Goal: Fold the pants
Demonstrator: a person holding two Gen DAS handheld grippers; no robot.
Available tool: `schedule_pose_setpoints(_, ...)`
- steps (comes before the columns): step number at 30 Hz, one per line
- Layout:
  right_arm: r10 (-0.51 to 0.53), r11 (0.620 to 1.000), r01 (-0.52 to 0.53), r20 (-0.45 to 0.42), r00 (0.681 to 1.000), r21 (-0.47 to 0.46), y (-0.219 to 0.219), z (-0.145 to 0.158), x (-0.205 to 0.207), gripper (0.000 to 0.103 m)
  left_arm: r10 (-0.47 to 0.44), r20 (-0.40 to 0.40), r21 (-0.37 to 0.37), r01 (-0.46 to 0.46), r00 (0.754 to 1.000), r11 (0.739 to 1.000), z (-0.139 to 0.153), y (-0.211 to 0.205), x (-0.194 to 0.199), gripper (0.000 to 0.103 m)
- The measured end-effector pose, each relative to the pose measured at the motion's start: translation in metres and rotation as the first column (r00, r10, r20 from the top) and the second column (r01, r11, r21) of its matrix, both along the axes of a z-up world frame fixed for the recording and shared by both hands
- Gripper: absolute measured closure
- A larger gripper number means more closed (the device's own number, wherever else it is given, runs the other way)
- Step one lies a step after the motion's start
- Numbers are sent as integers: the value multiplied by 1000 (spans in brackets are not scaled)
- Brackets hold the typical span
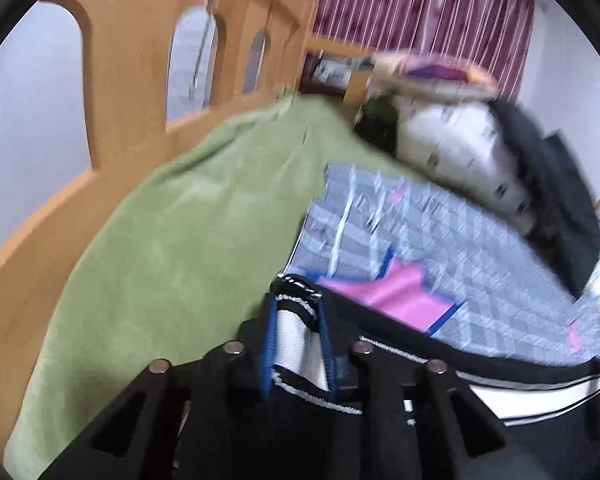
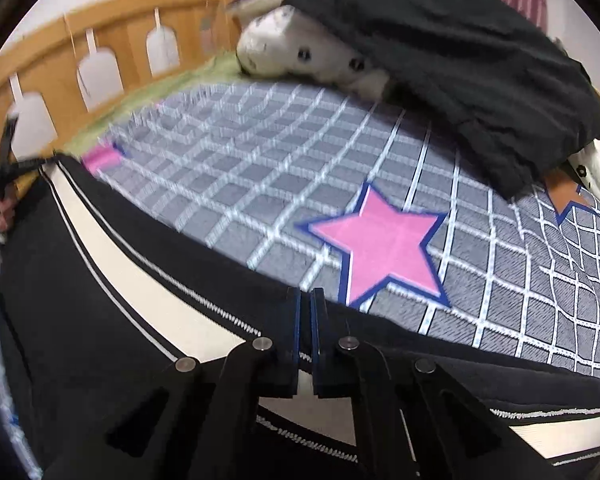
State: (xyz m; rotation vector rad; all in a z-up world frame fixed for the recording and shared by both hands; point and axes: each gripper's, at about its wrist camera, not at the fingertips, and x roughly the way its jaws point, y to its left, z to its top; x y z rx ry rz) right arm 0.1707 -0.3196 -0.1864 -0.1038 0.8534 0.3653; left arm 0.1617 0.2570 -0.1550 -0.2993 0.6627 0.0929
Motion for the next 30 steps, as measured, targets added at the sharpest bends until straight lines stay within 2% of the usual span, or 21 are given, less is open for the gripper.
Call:
schedule_pose_setpoints(3,-15,999,14,41,999,44,-7,11,1,99,33,29,-77,-31,999,997,1,8,3,85)
schedule_pose_setpoints(5,-49,996,47,25,999,71,-10,3,9,100,51,-4,-74,-51,999,996,-9,7,11,85)
schedule_pose_setpoints(8,-95,993,96,-14,995,63,-8,-16,21,100,69,-33,-52,-70,997,996,-21,4,15,85)
schedule_pose_setpoints(12,-101,994,102,-6,995,34,-4,-20,20,100,79,-24,-92,-81,997,993,-22,11,16,85)
schedule_pose_setpoints(15,-165,986,164,28,986,21,-8,-17,20,103,86,-19,-80,-87,996,993,-25,8,16,85)
schedule_pose_setpoints(17,-171,984,171,-6,985,57,-15,-20,24,103,89,-29,-52,-91,996,995,-25,3,17,85)
schedule_pose_setpoints(21,-169,985,170,-21,985,38,-15,-21,24,103,98,-70,-31,-100,993,994,-30,1,18,82)
schedule_pose_setpoints(23,-187,982,187,-12,982,14,-20,-12,22,102,119,-69,9,-118,991,993,-24,-3,12,68)
schedule_pose_setpoints(24,-201,979,201,-2,980,22,-26,-3,16,98,133,-70,51,-130,989,990,-18,-7,8,64)
schedule_pose_setpoints(26,-220,975,220,3,975,28,-38,9,1,84,120,-44,109,-115,992,987,-8,-17,-1,48)
schedule_pose_setpoints(28,-247,969,247,24,969,5,-48,14,-15,59,55,-9,126,-53,998,991,2,-32,-11,37)
schedule_pose_setpoints(30,-259,965,260,27,966,-34,-53,8,-26,58,-28,-14,102,29,1000,994,4,-46,-14,34)
